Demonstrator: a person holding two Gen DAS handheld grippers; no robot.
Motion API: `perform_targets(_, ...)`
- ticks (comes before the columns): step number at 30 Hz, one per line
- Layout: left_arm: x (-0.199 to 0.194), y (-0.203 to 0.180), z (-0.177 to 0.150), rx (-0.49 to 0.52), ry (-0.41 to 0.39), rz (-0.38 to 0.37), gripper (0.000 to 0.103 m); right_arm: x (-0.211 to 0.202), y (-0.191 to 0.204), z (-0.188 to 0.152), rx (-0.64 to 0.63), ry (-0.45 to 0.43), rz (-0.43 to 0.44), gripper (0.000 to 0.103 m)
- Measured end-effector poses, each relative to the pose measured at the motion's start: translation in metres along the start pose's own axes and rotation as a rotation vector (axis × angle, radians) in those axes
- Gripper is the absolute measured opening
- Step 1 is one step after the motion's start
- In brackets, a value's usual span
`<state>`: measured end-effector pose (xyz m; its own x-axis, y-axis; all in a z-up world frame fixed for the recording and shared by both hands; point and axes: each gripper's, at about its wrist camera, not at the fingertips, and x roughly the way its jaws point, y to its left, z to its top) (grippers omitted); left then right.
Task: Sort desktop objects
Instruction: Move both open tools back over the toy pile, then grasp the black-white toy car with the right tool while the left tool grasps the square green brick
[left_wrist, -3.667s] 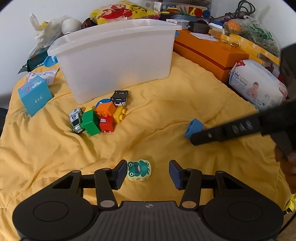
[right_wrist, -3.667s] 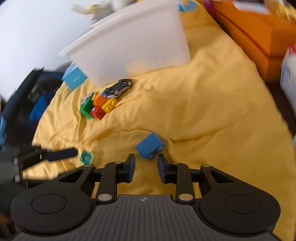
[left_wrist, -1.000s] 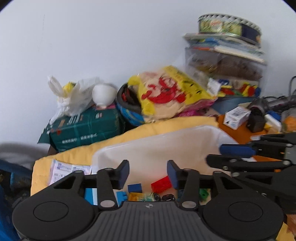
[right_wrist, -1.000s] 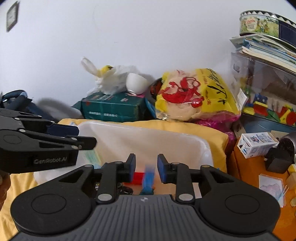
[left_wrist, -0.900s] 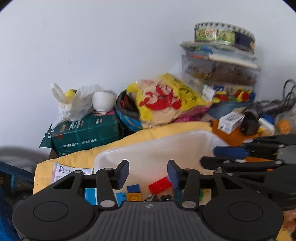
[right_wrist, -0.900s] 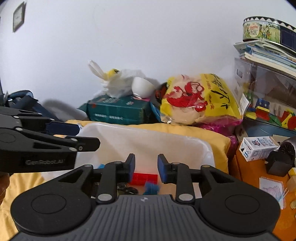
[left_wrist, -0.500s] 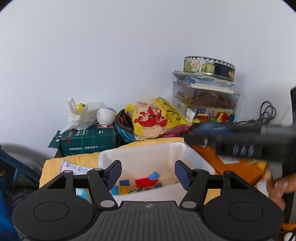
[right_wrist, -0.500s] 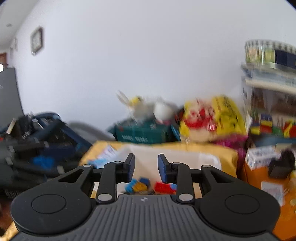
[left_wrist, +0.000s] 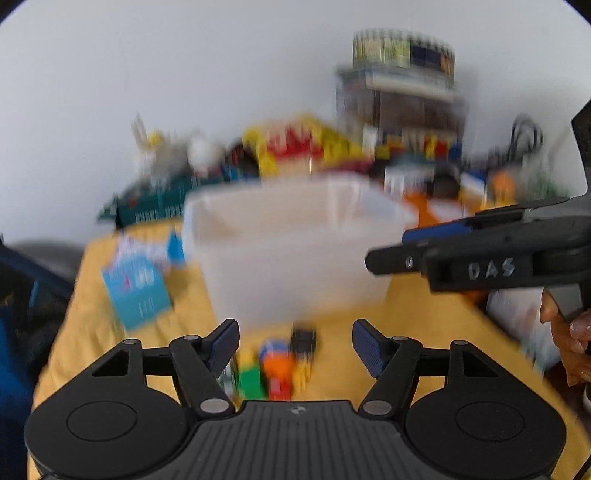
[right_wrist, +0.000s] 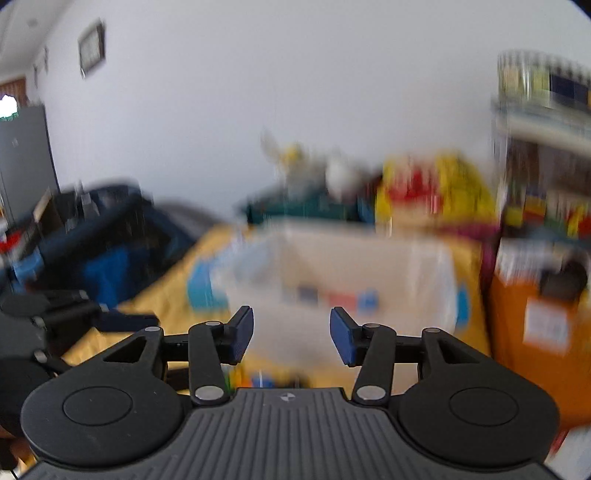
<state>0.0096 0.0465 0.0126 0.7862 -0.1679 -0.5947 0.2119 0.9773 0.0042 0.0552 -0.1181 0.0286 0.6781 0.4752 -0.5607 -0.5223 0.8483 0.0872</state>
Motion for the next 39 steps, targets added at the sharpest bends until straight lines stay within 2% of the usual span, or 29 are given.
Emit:
perform_targets(5, 0.022, 0.0, -0.037, 0.003, 0.108, -0.002, 0.071, 0.036, 0.006, -0.05, -0.031, 0.136, 0.009, 0.05)
perform_targets(9, 0.037, 0.005, -0.045, 0.026, 0.12, 0.033, 0.071, 0.056, 0.015, -0.065, -0.091, 0.156, 0.014, 0.049)
perform_targets(12, 0.044, 0.017, -0.042, -0.013, 0.123, 0.034, 0.071, 0.071, 0.021, -0.062, -0.114, 0.169, 0.006, 0.042)
perform_targets(13, 0.047, 0.02, -0.04, -0.02, 0.124, 0.036, 0.071, 0.073, 0.019, -0.058, -0.088, 0.156, -0.001, 0.038)
perform_targets(18, 0.058, 0.028, -0.04, -0.014, 0.138, 0.044, 0.071, 0.098, -0.004, -0.039, 0.186, 0.141, -0.002, 0.039)
perform_targets(22, 0.069, 0.032, -0.04, 0.011, 0.143, 0.042, 0.07, 0.125, -0.024, -0.039, 0.457, 0.215, 0.005, 0.04)
perform_targets(23, 0.071, 0.032, -0.04, 0.024, 0.145, 0.043, 0.068, 0.131, -0.029, -0.041, 0.519, 0.235, 0.018, 0.041)
perform_targets(25, 0.078, 0.032, -0.039, 0.055, 0.162, 0.04, 0.054, 0.139, -0.035, -0.046, 0.603, 0.255, 0.061, 0.043)
perform_targets(26, 0.081, 0.033, -0.039, 0.062, 0.168, 0.039, 0.052, 0.141, -0.037, -0.047, 0.623, 0.257, 0.079, 0.041)
perform_targets(27, 0.082, 0.034, -0.038, 0.067, 0.168, 0.033, 0.052, 0.142, -0.036, -0.047, 0.616, 0.259, 0.094, 0.038)
perform_targets(28, 0.083, 0.034, -0.037, 0.068, 0.164, 0.027, 0.052, 0.14, -0.035, -0.045, 0.595, 0.254, 0.108, 0.028)
perform_targets(29, 0.084, 0.035, -0.036, 0.071, 0.161, 0.023, 0.051, 0.137, -0.034, -0.043, 0.569, 0.25, 0.11, 0.024)
perform_targets(34, 0.09, 0.034, -0.031, 0.088, 0.149, -0.017, 0.042, 0.107, -0.033, -0.042, 0.424, 0.234, 0.018, 0.017)
perform_targets(38, 0.103, 0.033, -0.026, 0.094, 0.163, -0.026, 0.039, 0.086, -0.049, -0.056, 0.418, 0.256, -0.036, 0.018)
perform_targets(39, 0.104, 0.033, -0.024, 0.092, 0.159, -0.03, 0.032, 0.08, -0.051, -0.06, 0.402, 0.259, -0.062, 0.018)
